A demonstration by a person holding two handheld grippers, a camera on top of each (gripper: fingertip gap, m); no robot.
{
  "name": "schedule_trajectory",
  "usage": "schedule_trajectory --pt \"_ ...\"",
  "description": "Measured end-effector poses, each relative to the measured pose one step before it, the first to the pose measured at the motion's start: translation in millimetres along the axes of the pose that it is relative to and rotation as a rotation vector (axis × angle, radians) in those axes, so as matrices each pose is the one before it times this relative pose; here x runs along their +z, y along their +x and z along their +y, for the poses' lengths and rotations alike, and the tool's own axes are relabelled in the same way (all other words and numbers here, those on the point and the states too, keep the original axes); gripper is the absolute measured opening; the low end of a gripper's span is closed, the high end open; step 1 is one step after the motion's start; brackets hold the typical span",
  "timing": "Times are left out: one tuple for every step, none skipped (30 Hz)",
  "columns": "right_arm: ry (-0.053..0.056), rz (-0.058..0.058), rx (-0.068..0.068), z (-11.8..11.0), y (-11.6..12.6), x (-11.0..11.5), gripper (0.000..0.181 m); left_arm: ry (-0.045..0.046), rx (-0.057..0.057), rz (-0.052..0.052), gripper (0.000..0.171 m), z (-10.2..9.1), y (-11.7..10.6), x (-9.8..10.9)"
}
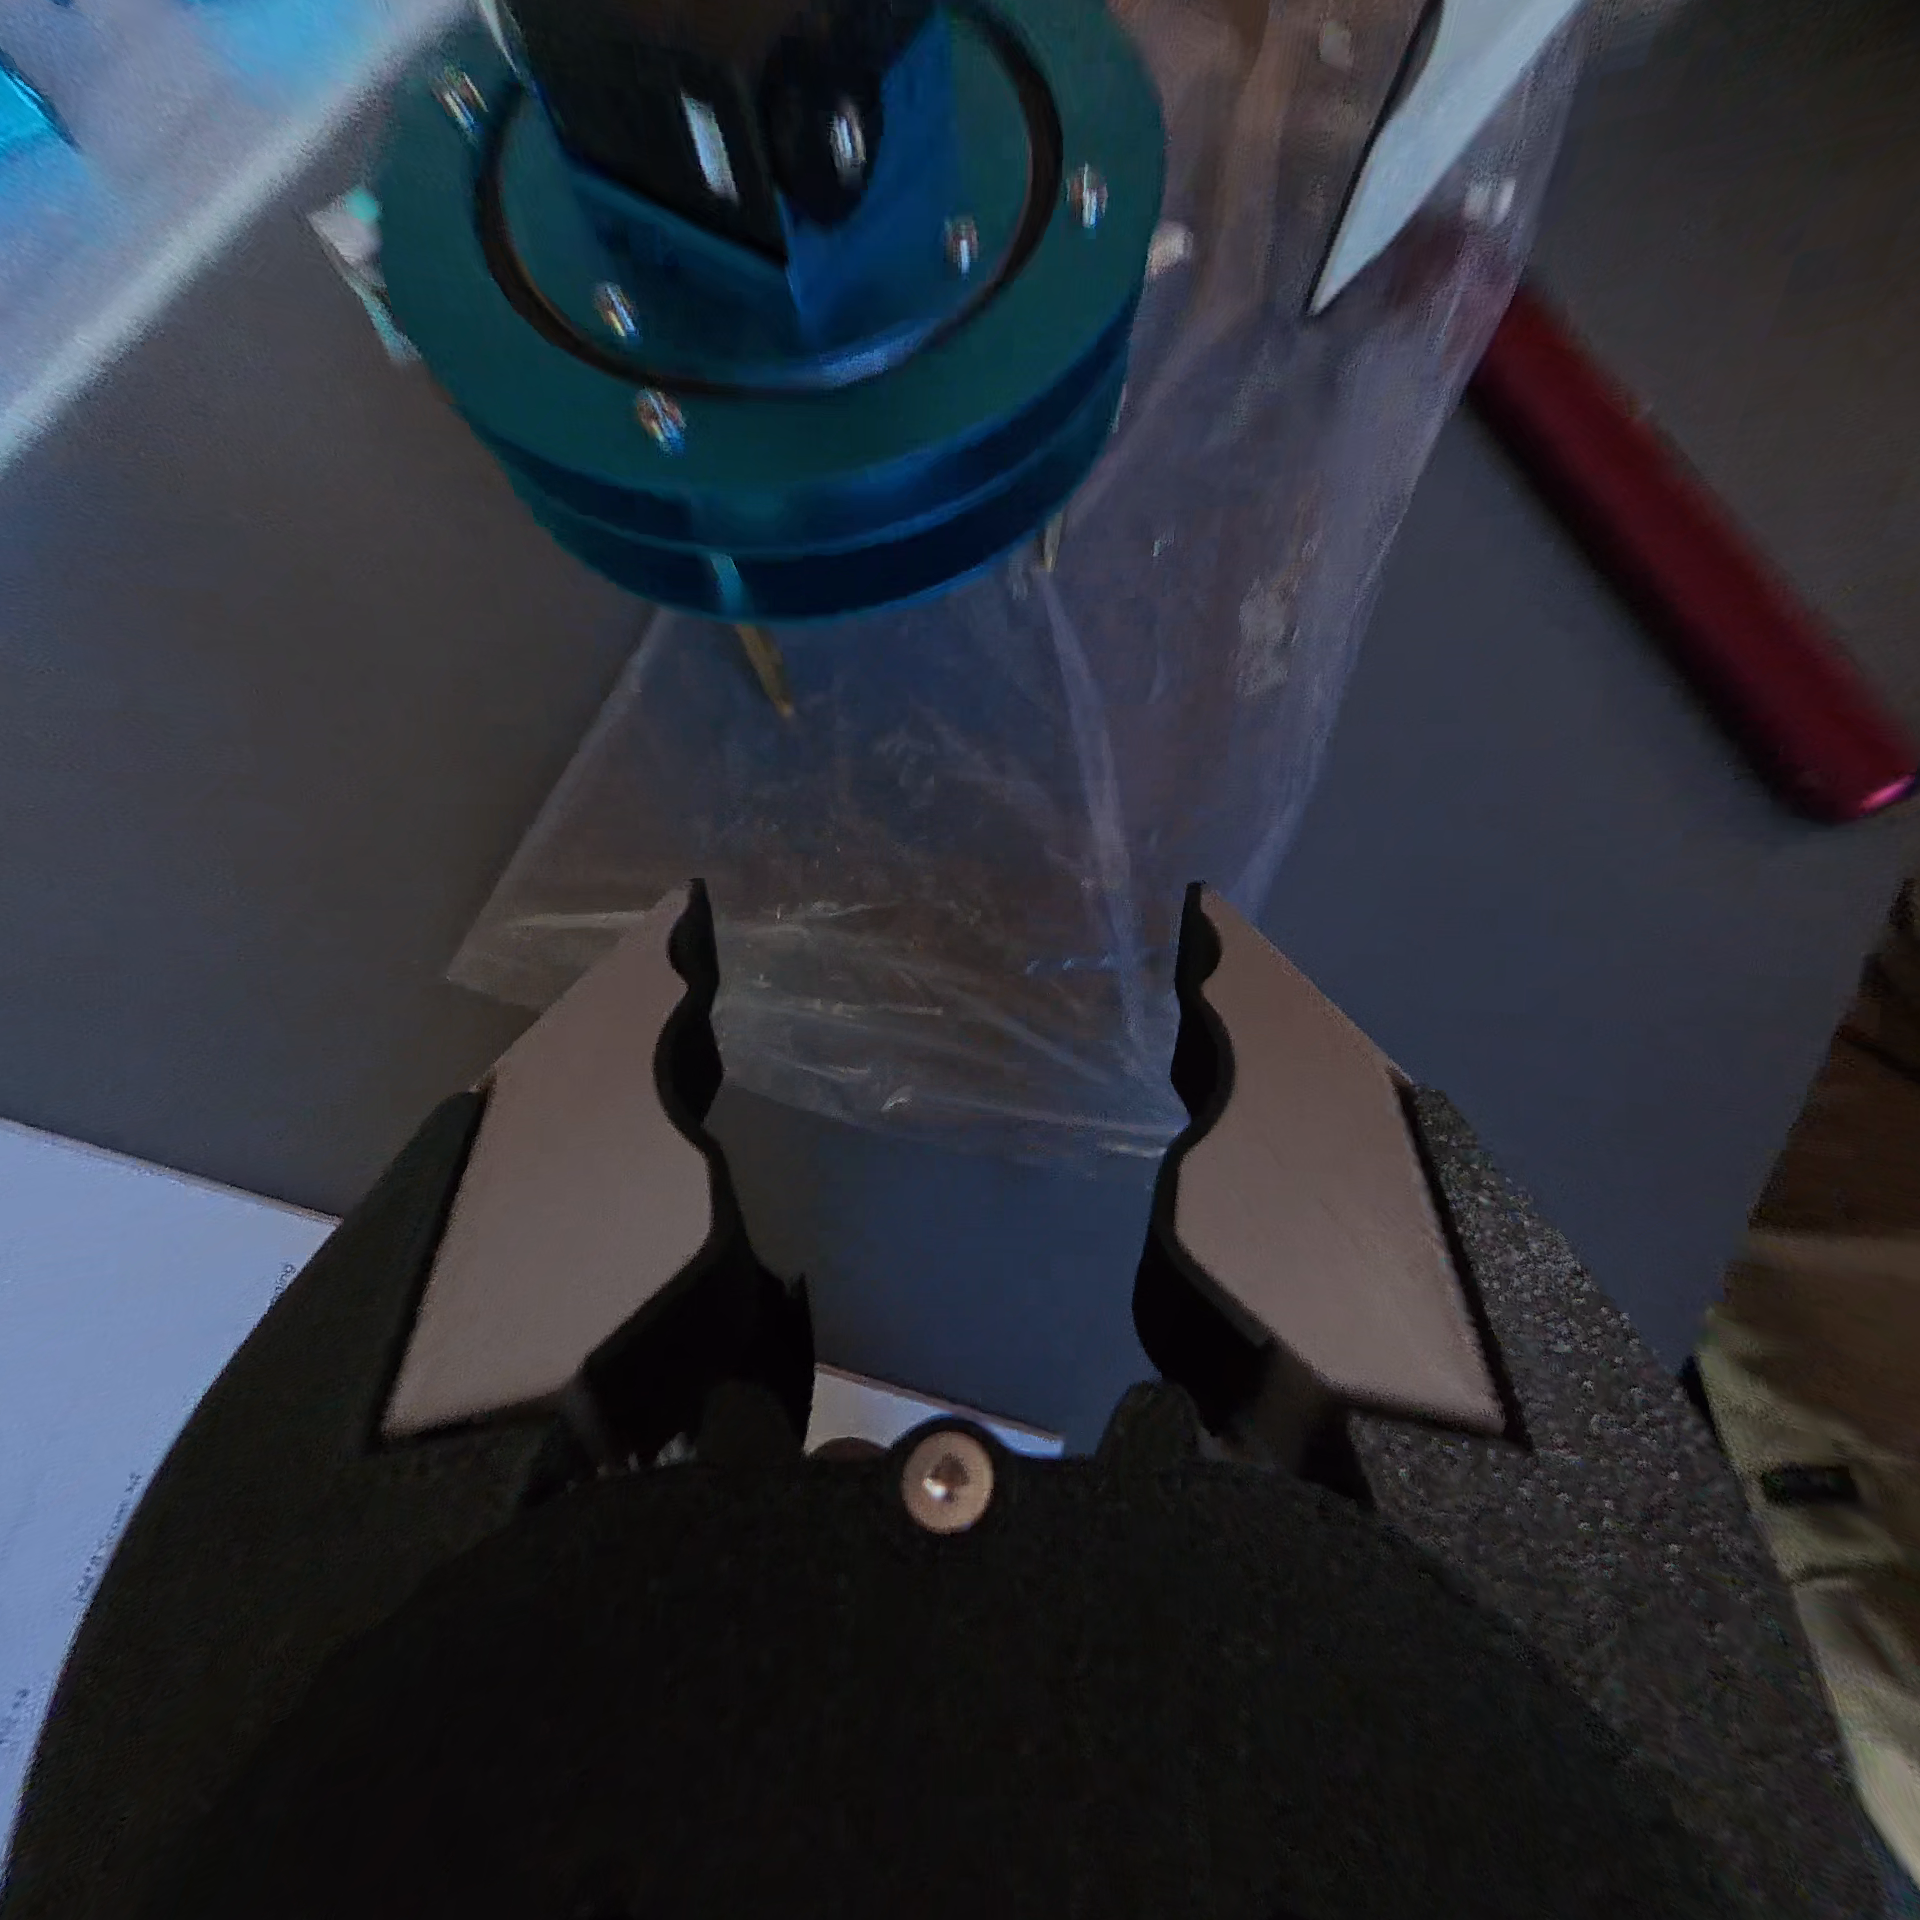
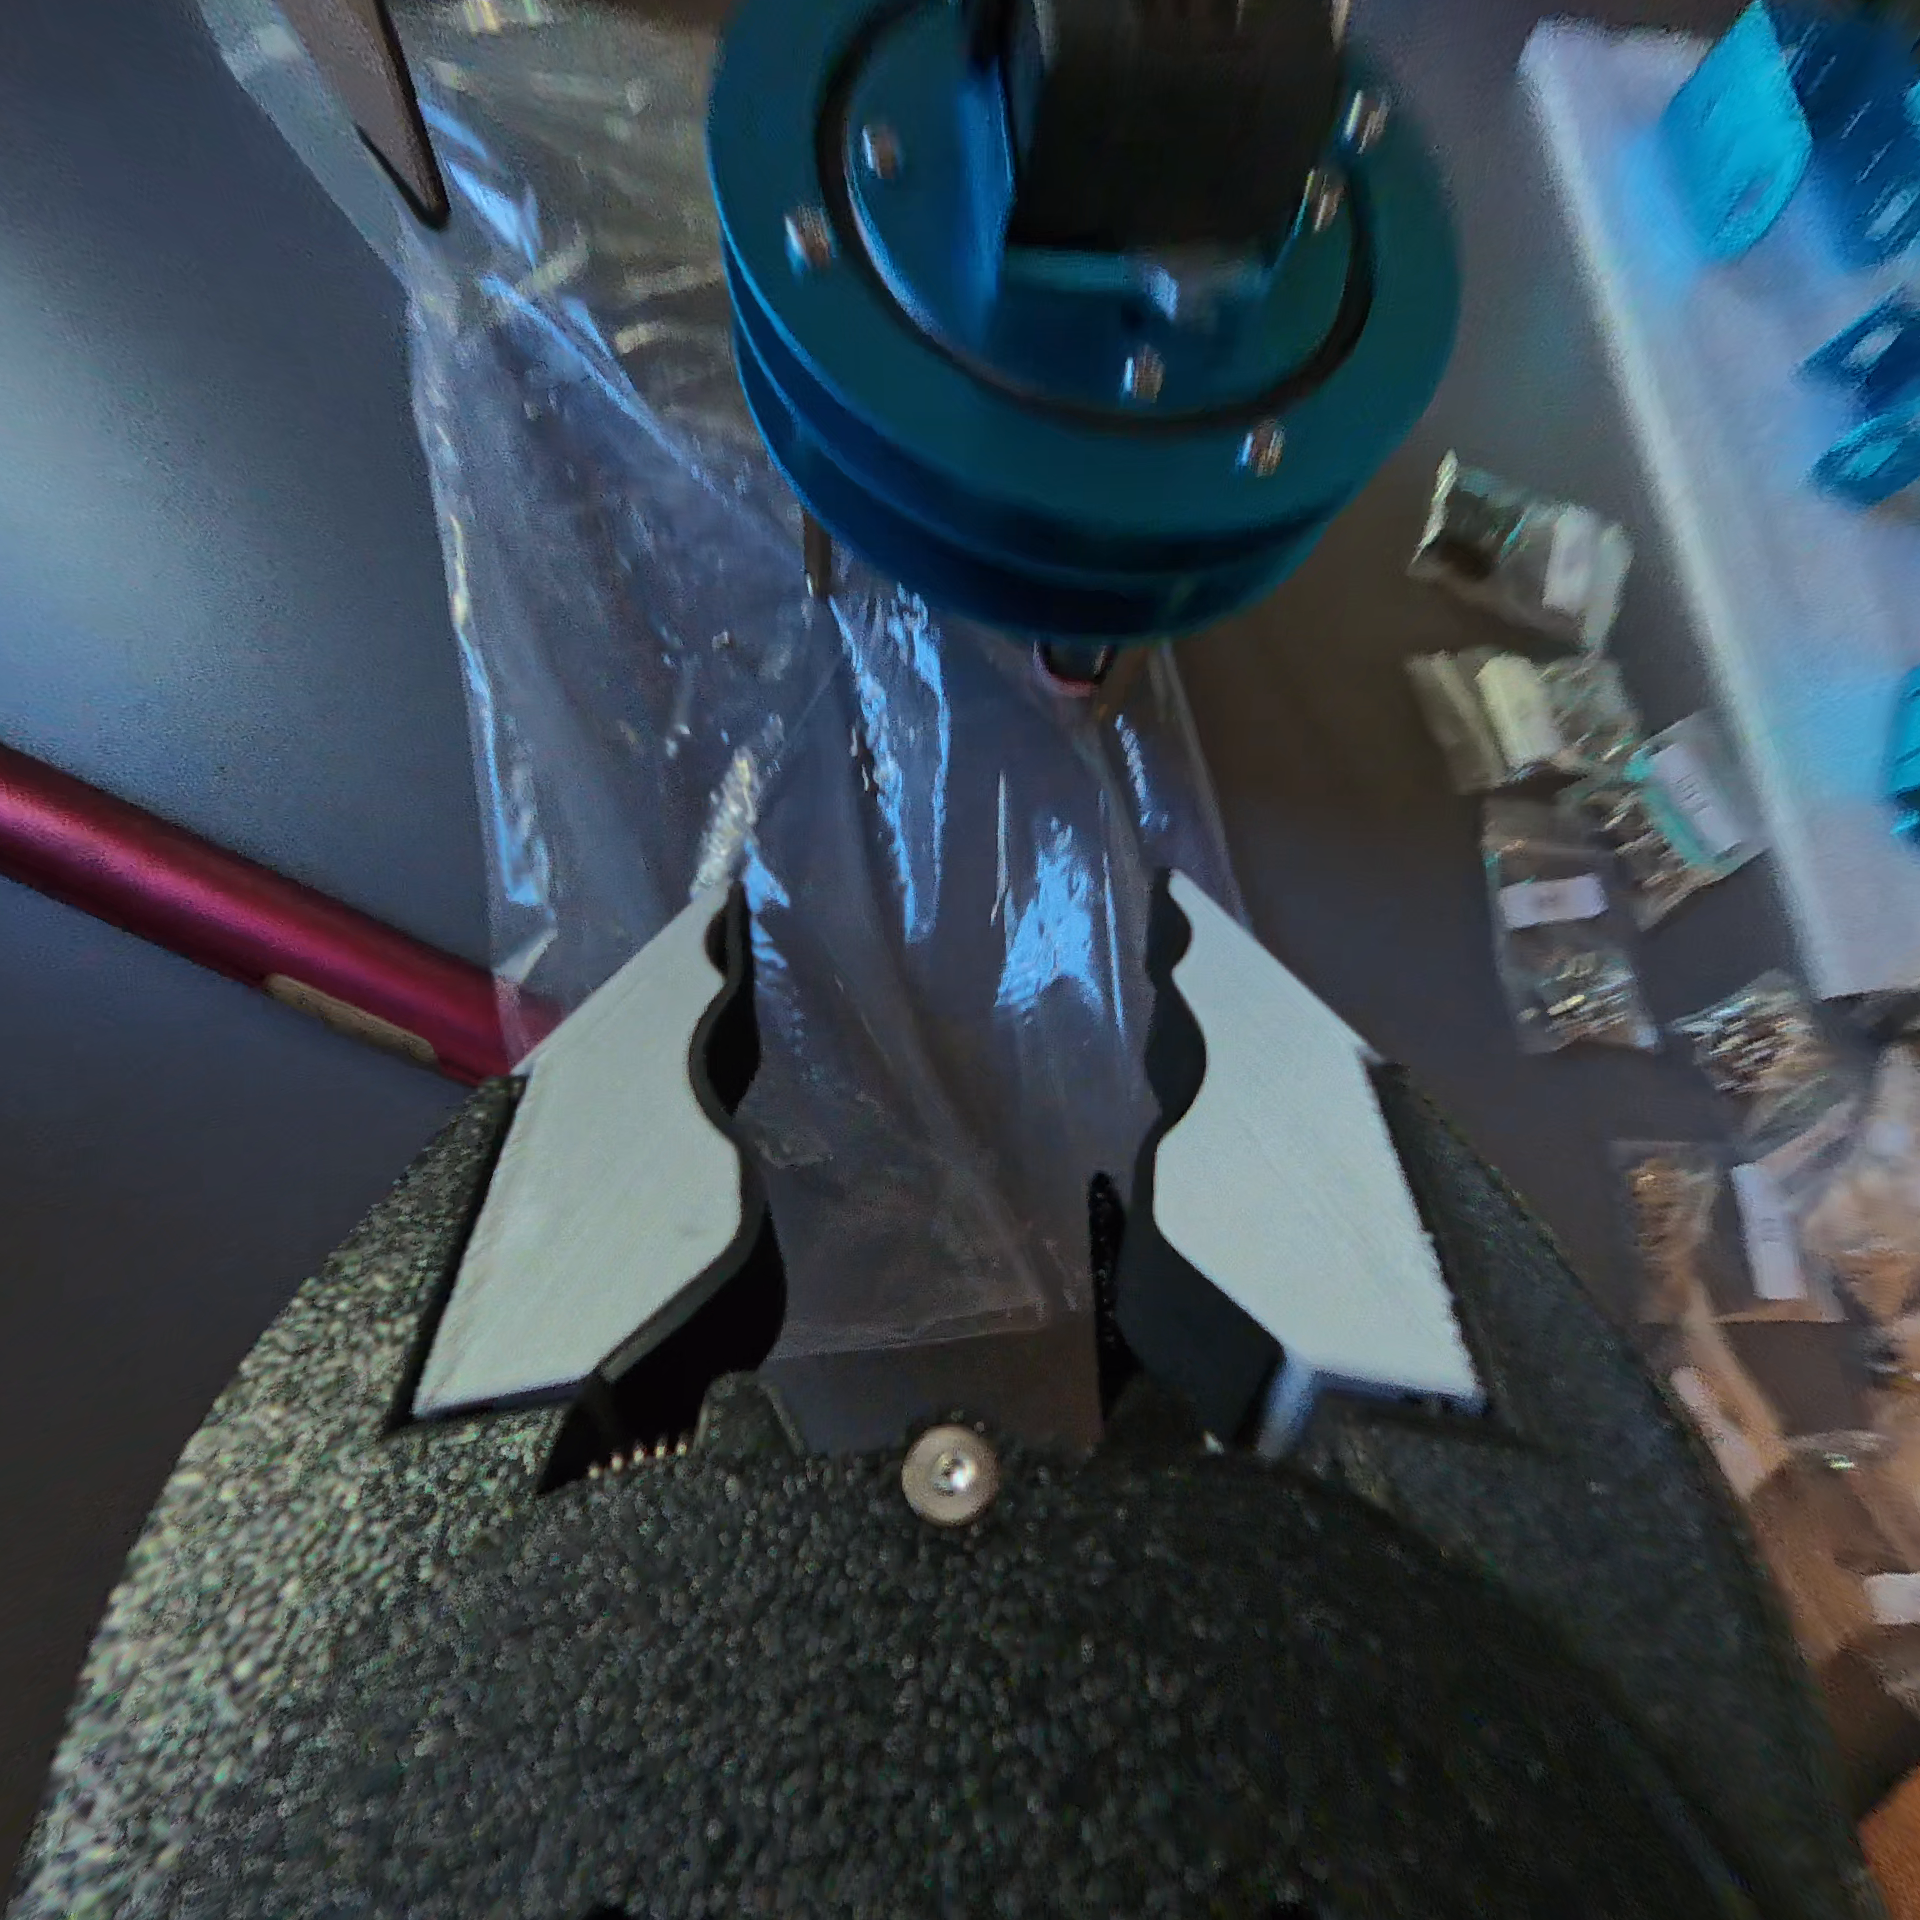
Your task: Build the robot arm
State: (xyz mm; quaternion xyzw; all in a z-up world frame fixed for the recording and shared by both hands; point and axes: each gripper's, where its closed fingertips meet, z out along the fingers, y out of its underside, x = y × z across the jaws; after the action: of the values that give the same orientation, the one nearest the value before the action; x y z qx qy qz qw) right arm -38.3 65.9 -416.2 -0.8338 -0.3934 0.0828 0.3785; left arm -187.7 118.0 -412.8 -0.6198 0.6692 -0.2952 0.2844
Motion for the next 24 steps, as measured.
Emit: schedule_trajectory --pt "0.0322 0.0052 -0.0228 -11.03 -1.51 -6.11 0.068 0.06531 -0.0203 -0.014 0.085 -10.44 3.12 -8.19" --pt "0.0199 -0.0233 -0.0108 -9.14 -4.37 -4.86 0.058 0.05823 -0.0109 -0.0321 0.082 -9.2 2.42 -8.26" --pt "0.0114 -0.0384 -0.0004 -7.64 -5.11 -3.32 0.053 0.04718 -0.0034 -0.0461 0.074 -7.03 1.82 -7.66" --pt "0.0123 -0.0452 0.0051 -6.66 -4.69 -1.71 0.046 0.03793 0.0032 -0.041 0.068 -5.13 3.7 -7.25" --pt "0.0072 -0.0668 0.0117 -4.18 -6.26 0.69 0.037 0.04042 0.0048 -0.0262 0.066 -5.19 6.63 -6.99" --pt "-0.0009 -0.0639 0.0156 -1.45 -4.21 3.36 0.028 0.04677 0.0004 -0.0076 0.062 -5.84 9.73 -6.73" --pt "-0.0016 -0.0155 0.0209 0.12 4.84 5.14 0.025 0.04687 -0.0033 0.0072 0.058 -5.74 11.49 -6.07" --pt "-0.0114 -0.0104 0.0175 3.58 5.84 6.28 0.021 0.04075 -0.005 0.0123 0.055 -4.84 11.24 -5.07" --pt "-0.0233 -0.0114 0.0122 6.24 5.5 6.27 0.015 0.03171 -0.0054 0.0114 0.051 -3.54 9.98 -4.0" --pt "-0.0122 0.0032 0.0146 4.84 6.15 5.15 0.013 0.02188 -0.0003 0.0091 0.049 -2.15 8.59 -3.22" --pt "-0.0056 -0.0151 0.0097 3.74 1.28 4.33 0.012 0.01055 0.0081 0.0086 0.048 -0.36 7.5 -2.36" --pt "-0.0143 -0.0161 0.0038 4.31 -0.79 3.54 0.011 0.00085 0.0159 0.0056 0.048 1.01 6.33 -1.8" --pt "-0.0212 -0.0003 -0.0056 4.79 0.34 3.16 0.012 -0.00223 0.0214 -0.0011 0.047 1.21 4.55 -1.47" --pt "-0.0236 0.0046 -0.0099 4.61 0.27 2.7 0.012 -0.00202 0.0206 -0.0042 0.046 1.15 3.12 -1.09" --pt "-0.014 -0.0006 -0.0073 3.11 -0.72 2.14 0.011 -0.0032 0.0139 -0.0001 0.045 1.12 2.69 -0.55" --pt "-0.0035 0.0005 -0.0018 1.45 -0.37 1.77 0.011 -0.00163 0.0069 0.0051 0.044 0.88 2.84 0.01" --pt "-0.0013 0.0051 0.0017 0.97 0.86 1.32 0.011 0.00159 0.004 0.0088 0.044 0.45 2.86 0.48" --pt "0.0081 -0.0012 0.0049 -0.6 0.02 0.58 0.011 0.00072 0.0039 0.0104 0.044 0.66 2.74 0.99" --pt "0.002 -0.0041 0.0044 -0.35 -0.21 0.52 0.011 -0.0021 0.0052 0.0077 0.043 1.09 1.9 1.55" --pt "0.0009 -0.0006 0.0019 -0.23 0.31 0.1 0.01 -0.00389 0.008 0.0008 0.043 1.31 0.53 1.95" --pt "-0.0024 -0.0019 0.0011 0.14 0.08 -0.32 0.011 -0.00487 0.0098 -0.0052 0.043 1.38 -0.54 2.07" --pt "-0.0029 0.0053 0.0021 0.3 1.14 -0.84 0.011 -0.00647 0.0082 -0.004 0.042 1.5 -0.43 2.35" --pt "-0.0066 0.0061 0.0021 1.02 0.6 -2.01 0.012 -0.01344 0.0025 -0.0002 0.042 2.46 0.05 3.11" --pt "0.0015 0.0034 0.0076 -0.2 -0.6 -4.21 0.011 -0.0288 -0.0078 0.0069 0.04 4.3 1.84 4.23"
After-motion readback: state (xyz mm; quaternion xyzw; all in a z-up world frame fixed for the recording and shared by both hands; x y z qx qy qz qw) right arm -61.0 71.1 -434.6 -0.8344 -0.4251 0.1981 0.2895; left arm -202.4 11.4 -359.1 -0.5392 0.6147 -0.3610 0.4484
